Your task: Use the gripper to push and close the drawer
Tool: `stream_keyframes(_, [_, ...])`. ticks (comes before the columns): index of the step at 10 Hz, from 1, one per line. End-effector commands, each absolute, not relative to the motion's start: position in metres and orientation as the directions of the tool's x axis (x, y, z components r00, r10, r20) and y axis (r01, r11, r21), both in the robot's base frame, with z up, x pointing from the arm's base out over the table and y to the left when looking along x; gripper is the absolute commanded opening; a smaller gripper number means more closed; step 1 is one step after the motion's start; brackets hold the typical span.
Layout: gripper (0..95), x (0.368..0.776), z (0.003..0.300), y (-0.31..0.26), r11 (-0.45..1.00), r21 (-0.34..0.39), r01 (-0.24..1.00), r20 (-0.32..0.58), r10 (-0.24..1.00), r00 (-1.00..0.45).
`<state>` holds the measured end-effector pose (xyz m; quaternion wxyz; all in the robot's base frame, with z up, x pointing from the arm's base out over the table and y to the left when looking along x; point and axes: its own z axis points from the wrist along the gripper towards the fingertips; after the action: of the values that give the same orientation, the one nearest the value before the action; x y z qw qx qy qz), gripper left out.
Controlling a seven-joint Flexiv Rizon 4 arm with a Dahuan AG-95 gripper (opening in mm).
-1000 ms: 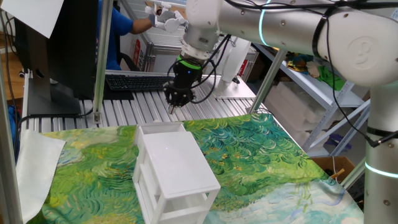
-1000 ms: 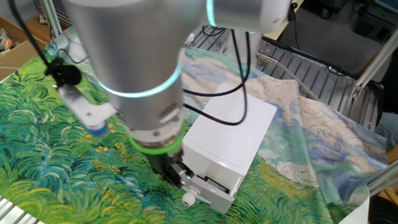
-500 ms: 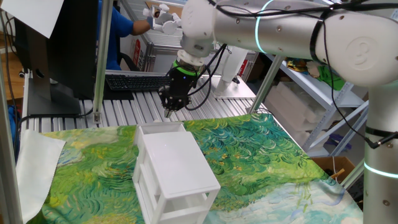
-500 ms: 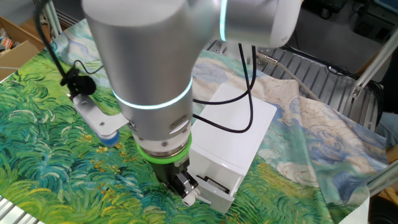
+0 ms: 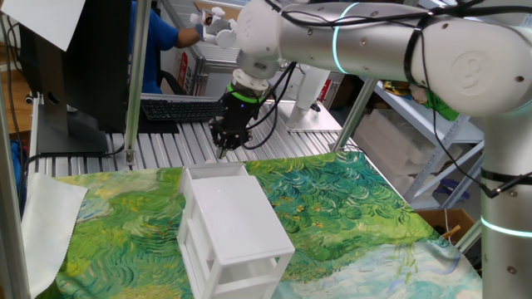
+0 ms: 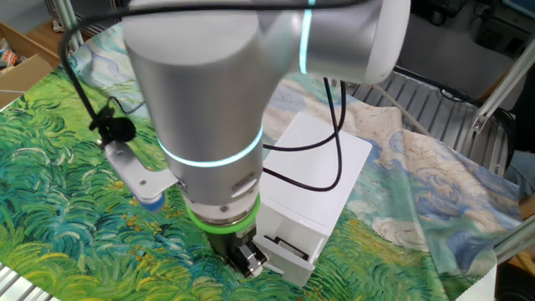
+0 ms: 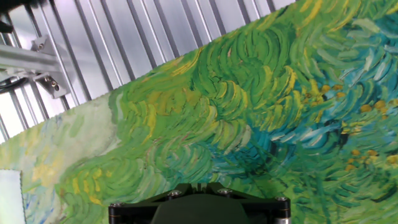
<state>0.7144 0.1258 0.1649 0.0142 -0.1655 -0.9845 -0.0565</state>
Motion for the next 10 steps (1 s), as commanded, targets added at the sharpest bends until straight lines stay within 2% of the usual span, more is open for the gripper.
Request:
stream_keyframes(1, [0.0,0.713,0.165,0.125,0.939,0.095,0.33,0.046,0.327,-0.944])
stream_keyframes(10, [0.0,0.704,0.154,0.13,0.944,0.045,0.327,0.038,0.325,-0.945])
